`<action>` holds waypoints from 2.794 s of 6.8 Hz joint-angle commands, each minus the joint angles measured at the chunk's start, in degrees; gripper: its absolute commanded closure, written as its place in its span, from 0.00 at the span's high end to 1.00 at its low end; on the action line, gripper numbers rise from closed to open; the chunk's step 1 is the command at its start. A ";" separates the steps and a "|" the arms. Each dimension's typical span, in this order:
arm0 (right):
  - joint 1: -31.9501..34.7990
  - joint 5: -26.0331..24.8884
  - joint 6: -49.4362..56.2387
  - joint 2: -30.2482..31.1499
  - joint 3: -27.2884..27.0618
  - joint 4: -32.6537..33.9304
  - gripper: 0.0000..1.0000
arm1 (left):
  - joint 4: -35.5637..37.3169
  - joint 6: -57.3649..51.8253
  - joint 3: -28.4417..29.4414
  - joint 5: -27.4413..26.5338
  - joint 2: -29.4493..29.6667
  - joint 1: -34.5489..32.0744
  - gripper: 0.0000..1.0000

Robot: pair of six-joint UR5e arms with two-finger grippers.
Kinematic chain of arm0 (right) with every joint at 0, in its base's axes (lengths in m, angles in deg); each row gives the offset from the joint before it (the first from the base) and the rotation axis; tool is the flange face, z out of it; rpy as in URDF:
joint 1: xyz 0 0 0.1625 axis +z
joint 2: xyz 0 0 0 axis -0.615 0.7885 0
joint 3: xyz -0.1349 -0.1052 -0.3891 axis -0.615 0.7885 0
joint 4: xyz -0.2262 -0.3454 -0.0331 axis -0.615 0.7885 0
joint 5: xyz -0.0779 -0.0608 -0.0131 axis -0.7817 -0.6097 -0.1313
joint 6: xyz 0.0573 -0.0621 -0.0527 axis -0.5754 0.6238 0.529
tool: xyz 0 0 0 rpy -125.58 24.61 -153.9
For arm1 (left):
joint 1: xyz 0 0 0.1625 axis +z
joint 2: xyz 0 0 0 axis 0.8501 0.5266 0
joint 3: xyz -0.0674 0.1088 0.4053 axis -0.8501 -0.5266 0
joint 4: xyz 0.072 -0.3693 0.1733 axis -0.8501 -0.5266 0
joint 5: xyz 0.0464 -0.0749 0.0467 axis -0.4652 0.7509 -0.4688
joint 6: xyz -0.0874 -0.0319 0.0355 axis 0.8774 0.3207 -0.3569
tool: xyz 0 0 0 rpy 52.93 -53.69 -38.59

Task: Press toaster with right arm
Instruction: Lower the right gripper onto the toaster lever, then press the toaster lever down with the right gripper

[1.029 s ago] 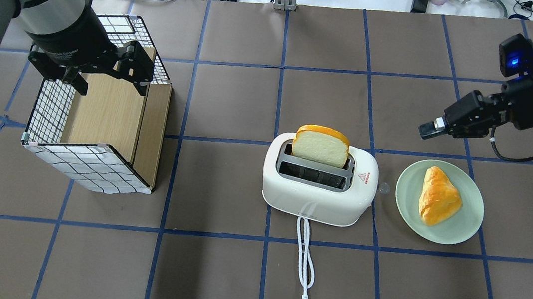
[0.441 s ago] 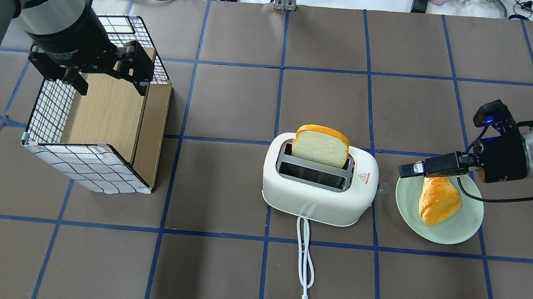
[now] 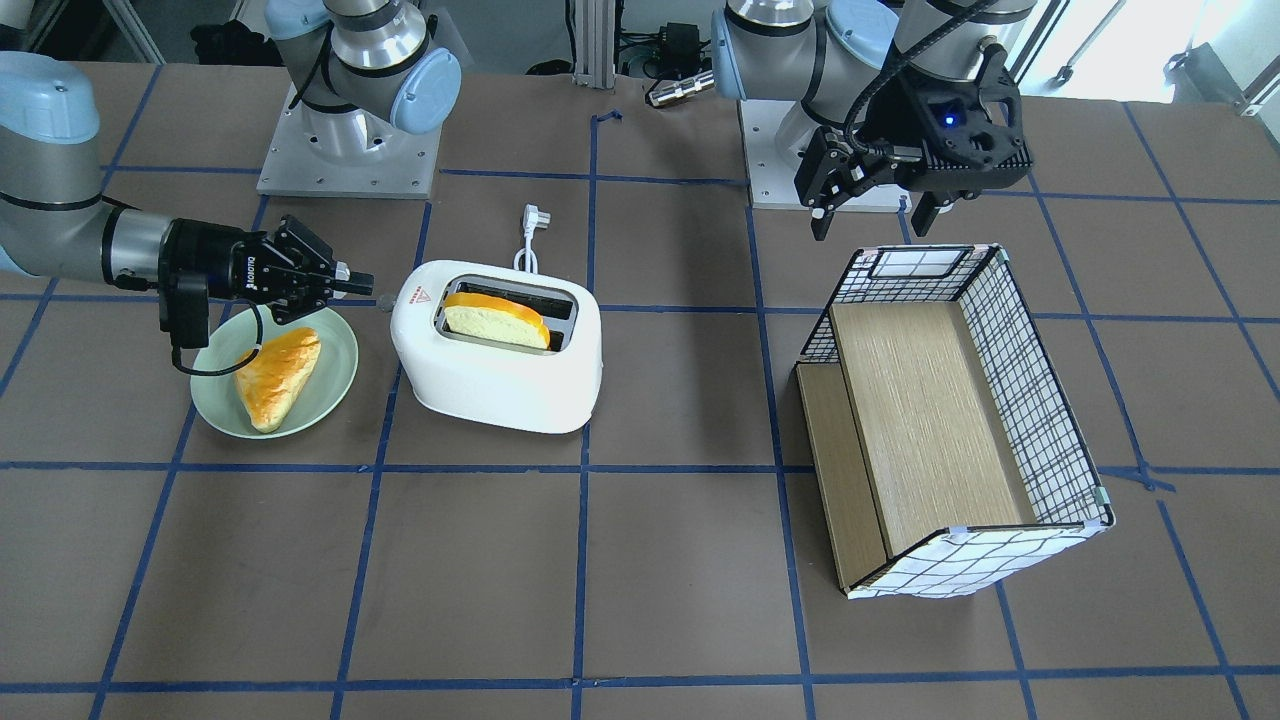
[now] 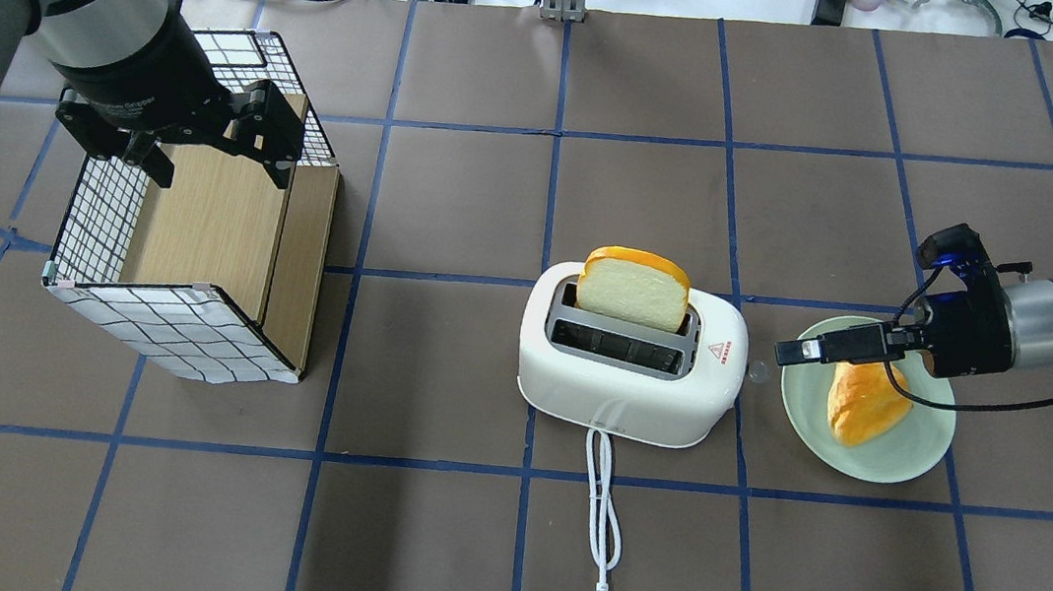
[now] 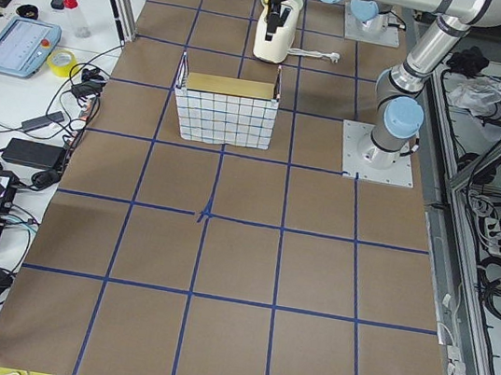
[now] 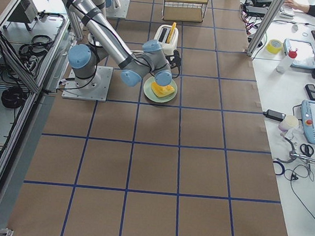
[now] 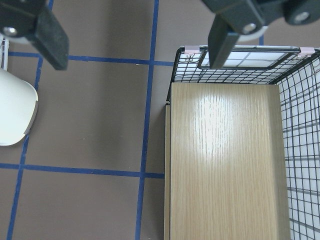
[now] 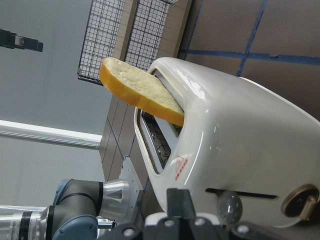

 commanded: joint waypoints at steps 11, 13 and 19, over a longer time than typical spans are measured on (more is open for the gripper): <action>0.08 -1.40 -1.19 -1.88 -3.37 8.77 0.00 | 0.00 0.00 0.03 0.00 0.00 0.00 1.00; 0.16 -2.10 -1.27 -1.97 -3.54 9.39 0.00 | 0.00 0.00 0.03 0.00 0.00 0.00 1.00; 0.52 -4.74 -6.37 -1.62 -7.05 16.25 0.00 | 0.00 0.00 0.03 0.00 0.00 0.00 1.00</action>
